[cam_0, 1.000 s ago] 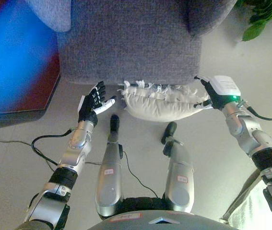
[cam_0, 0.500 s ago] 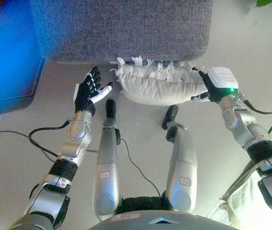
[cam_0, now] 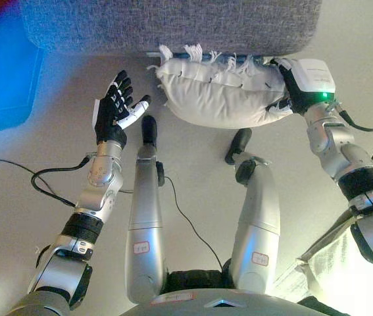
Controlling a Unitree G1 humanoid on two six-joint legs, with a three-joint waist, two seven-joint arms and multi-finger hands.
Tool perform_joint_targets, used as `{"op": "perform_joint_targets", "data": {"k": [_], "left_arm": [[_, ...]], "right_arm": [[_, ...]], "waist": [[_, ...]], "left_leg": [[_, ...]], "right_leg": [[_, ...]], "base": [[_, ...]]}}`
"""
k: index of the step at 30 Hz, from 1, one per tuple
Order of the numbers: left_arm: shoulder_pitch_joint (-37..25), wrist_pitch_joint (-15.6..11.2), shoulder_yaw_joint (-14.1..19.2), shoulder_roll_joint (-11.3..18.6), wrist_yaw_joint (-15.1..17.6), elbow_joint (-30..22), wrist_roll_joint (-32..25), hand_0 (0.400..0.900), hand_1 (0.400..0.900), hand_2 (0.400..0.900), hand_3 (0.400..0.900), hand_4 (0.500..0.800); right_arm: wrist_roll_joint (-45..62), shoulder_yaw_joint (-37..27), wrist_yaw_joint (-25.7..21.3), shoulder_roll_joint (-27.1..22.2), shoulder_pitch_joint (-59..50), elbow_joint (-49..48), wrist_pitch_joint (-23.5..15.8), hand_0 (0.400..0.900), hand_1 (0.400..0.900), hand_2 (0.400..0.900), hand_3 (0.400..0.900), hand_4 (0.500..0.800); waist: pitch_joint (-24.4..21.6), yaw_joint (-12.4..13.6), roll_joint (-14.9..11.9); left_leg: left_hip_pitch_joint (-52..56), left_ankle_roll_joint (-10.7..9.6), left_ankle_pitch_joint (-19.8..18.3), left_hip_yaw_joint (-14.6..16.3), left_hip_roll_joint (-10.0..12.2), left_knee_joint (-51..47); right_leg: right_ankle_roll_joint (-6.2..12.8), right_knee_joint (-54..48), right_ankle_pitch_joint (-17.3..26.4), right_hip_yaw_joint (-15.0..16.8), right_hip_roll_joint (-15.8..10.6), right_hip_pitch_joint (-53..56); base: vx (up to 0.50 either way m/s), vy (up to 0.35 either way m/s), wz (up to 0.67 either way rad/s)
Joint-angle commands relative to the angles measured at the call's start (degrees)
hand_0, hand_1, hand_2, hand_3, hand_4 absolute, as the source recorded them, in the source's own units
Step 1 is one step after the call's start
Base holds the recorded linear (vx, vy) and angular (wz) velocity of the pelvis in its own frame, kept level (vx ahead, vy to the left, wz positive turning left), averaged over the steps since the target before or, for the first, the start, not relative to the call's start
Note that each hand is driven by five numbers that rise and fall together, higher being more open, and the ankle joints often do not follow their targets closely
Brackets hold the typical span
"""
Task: Pick up the pillow and put it on the sofa.
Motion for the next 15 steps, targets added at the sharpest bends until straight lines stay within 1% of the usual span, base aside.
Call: {"op": "perform_joint_targets", "data": {"k": [1, 4, 6, 7, 8, 9, 10, 15], "left_arm": [[0.86, -5.52, 0.20, 0.75, 0.97, -7.83, -0.65, 0.900, 0.900, 0.900, 0.900, 0.800], [0.28, -5.38, -0.39, 1.28, 0.79, -7.61, -0.73, 0.900, 0.900, 0.900, 0.900, 0.800], [0.18, -5.01, -0.20, 1.66, 0.74, -7.55, -0.86, 0.900, 0.900, 0.900, 0.900, 0.800], [0.14, -4.74, 0.07, 1.70, 0.87, -7.27, -0.73, 0.900, 0.900, 0.900, 0.900, 0.800], [0.37, -4.63, 0.41, 1.72, 0.88, -7.14, -0.84, 0.900, 0.900, 0.900, 0.900, 0.800], [0.49, -4.49, 0.70, 1.79, 0.77, -7.25, -0.86, 0.900, 0.900, 0.900, 0.900, 0.800], [0.50, -4.43, 0.94, 1.85, 0.84, -7.40, -0.71, 0.900, 0.900, 0.900, 0.900, 0.800], [0.80, -4.12, 1.29, 1.88, 0.78, -7.87, -0.37, 0.900, 0.900, 0.900, 0.900, 0.800]], "right_arm": [[0.11, 1.86, -3.79, -2.48, -6.16, 1.76, 0.64, 0.900, 0.900, 0.900, 0.900, 0.800], [0.07, 4.82, -2.51, -1.81, -9.48, 3.74, 0.89, 0.900, 0.900, 0.900, 0.900, 0.800], [0.49, 6.33, -0.53, -1.85, -11.60, 3.14, 1.10, 0.900, 0.900, 0.900, 0.900, 0.800], [1.05, 6.59, 0.02, -1.70, -12.29, 2.68, 0.96, 0.739, 0.739, 0.739, 0.739, 0.704], [1.92, 6.96, 0.53, -1.86, -12.91, 2.24, 0.70, 0.400, 0.400, 0.400, 0.400, 0.500], [2.79, 6.97, 1.46, -1.90, -13.42, 1.77, 0.73, 0.400, 0.400, 0.400, 0.400, 0.500], [3.73, 6.89, 1.67, -1.81, -13.98, 1.45, 0.56, 0.400, 0.400, 0.400, 0.400, 0.500], [6.29, 6.51, 2.00, -1.84, -15.48, 0.07, -0.15, 0.400, 0.400, 0.400, 0.400, 0.500]], "waist": [[0.00, 1.23, 1.89], [0.00, 1.56, 1.73], [0.00, 1.67, 1.46], [0.00, 1.71, 1.30], [0.00, 1.87, 1.16], [0.00, 1.83, 1.02], [0.00, 1.76, 0.81], [0.00, 1.65, 0.16]], "left_leg": [[-0.12, 2.41, -10.48, -0.93, 0.47, 7.65], [-1.67, 2.37, -10.50, -1.26, 0.11, 8.57], [-2.22, 2.22, -10.36, -1.49, 0.13, 8.47], [-2.37, 2.16, -10.28, -1.51, 0.09, 8.39], [-1.66, 2.01, -12.21, -1.48, 0.44, 8.97], [-1.93, 2.01, -11.97, -1.57, 0.27, 8.86], [-2.98, 2.07, -10.10, -1.68, -0.15, 8.38], [-2.67, 2.03, -9.70, -1.89, -0.27, 7.22]], "right_leg": [[4.27, 1.89, 0.43, 1.36, 0.12, -1.27], [4.17, 2.37, 0.44, 1.32, 0.07, -2.58], [4.18, 2.37, 0.45, 1.18, 0.00, -3.10], [4.15, 2.22, 0.45, 1.16, 0.12, -3.18], [4.75, 3.30, -1.47, 1.37, 0.33, -2.71], [4.71, 3.20, -1.33, 1.31, 0.30, -2.91], [4.14, 2.23, 0.37, 1.07, 0.08, -3.60], [4.20, 1.47, 0.54, 0.97, 0.26, -3.46]], "base": [[0.00, 0.000, 0.00], [0.00, -0.002, 0.01], [0.01, -0.011, 0.05], [0.11, -0.031, -0.01], [0.10, -0.026, -0.01], [0.00, 0.000, 0.00], [-0.08, 0.017, 0.05], [-0.01, 0.005, 0.01]]}}
